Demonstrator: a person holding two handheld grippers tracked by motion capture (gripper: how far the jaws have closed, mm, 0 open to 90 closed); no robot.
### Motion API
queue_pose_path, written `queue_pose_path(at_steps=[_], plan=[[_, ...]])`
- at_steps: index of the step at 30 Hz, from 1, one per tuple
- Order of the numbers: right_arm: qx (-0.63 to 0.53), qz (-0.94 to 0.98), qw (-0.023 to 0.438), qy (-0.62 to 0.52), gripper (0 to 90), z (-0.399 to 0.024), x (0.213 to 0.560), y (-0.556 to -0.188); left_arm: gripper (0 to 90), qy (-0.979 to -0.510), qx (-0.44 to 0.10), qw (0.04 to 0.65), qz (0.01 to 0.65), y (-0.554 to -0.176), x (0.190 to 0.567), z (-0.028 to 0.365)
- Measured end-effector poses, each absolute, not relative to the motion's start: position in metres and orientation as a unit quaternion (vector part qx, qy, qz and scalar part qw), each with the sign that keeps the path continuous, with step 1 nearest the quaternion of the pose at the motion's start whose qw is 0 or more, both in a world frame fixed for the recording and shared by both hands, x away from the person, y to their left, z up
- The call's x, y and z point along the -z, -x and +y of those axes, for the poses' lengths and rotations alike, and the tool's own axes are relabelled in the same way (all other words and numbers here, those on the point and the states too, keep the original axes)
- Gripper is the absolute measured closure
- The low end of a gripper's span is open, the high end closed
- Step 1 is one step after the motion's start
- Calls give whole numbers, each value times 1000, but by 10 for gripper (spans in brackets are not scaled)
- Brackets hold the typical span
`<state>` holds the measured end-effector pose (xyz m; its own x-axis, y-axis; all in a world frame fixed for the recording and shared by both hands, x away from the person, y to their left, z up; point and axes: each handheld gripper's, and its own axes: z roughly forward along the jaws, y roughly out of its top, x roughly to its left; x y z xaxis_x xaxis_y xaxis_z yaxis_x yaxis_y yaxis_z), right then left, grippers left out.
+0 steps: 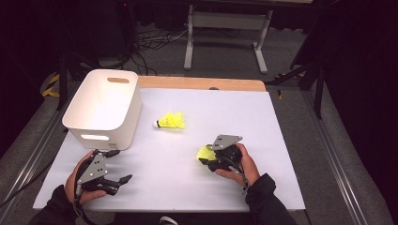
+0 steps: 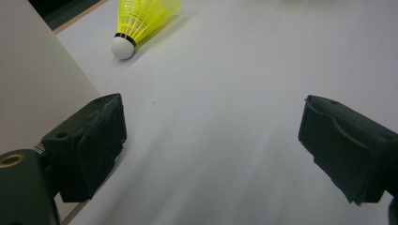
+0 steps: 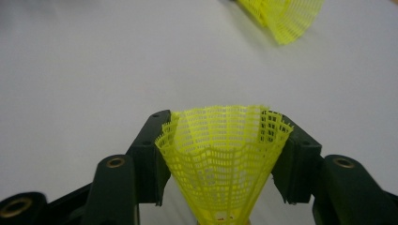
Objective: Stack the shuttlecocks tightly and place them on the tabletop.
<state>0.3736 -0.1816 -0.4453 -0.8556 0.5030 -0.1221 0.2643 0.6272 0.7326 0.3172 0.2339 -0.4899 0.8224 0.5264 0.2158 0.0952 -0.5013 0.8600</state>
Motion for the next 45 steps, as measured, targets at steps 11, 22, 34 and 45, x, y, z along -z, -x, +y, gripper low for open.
queue_pose_path(at_steps=[11, 22, 34, 45], plan=[[-449, 854, 142, -223, 423, -142, 443, -393, 88, -835, -232, 462, 190, -317, 491, 234], [-447, 855, 121, -231, 413, -140, 453, -394, 89, -836, -231, 462, 184, -317, 490, 234], [-436, 861, 125, -229, 408, -157, 451, -390, 88, -833, -233, 464, 189, -316, 490, 236], [-406, 876, 127, -226, 385, -186, 453, -384, 88, -832, -233, 465, 190, -315, 490, 236]])
